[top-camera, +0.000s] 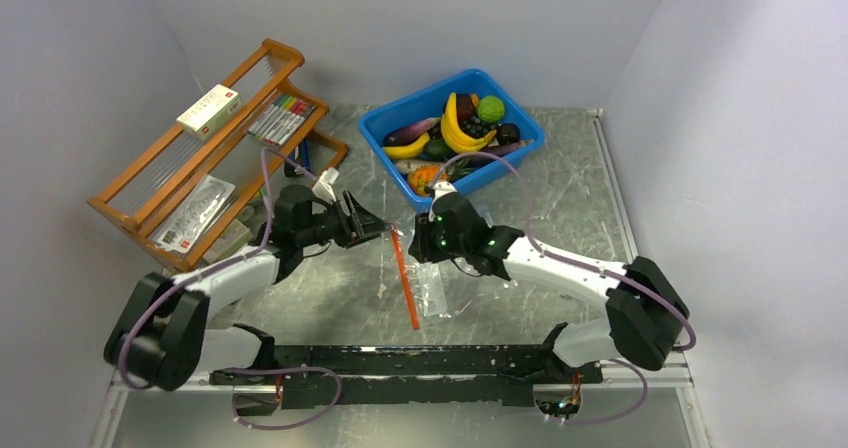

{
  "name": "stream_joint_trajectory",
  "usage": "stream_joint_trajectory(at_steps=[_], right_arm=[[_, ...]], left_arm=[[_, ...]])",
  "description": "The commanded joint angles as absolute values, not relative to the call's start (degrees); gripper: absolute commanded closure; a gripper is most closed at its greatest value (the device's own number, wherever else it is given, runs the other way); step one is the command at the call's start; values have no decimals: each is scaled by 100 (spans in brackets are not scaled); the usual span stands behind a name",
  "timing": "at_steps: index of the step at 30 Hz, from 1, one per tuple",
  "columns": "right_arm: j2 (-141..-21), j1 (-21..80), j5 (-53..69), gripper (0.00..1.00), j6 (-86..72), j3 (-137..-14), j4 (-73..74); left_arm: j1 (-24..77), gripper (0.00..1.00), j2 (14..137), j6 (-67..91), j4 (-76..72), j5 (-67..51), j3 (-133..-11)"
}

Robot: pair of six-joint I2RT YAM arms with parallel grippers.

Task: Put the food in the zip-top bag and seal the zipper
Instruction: Pick up the zipper food storage bag at the center of the board.

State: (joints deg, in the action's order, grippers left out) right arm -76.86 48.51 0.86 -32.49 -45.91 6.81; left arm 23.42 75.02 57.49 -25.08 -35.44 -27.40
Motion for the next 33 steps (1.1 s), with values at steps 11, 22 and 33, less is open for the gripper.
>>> stream_joint_trajectory(at_steps=[11, 22, 33], right_arm=[[-9056, 6006, -1610, 55, -3806, -5419, 1905], [-10374, 6384, -2309, 52, -3856, -6335, 2478], [-10641, 6417, -2769, 92, -3719, -6084, 2435]], left_arm=[[2381, 38, 4567, 3947, 538, -501, -3661], [2382, 35, 3307, 3549, 1209, 381, -3744], [2377, 35, 3458, 3615, 1192, 78, -3674]])
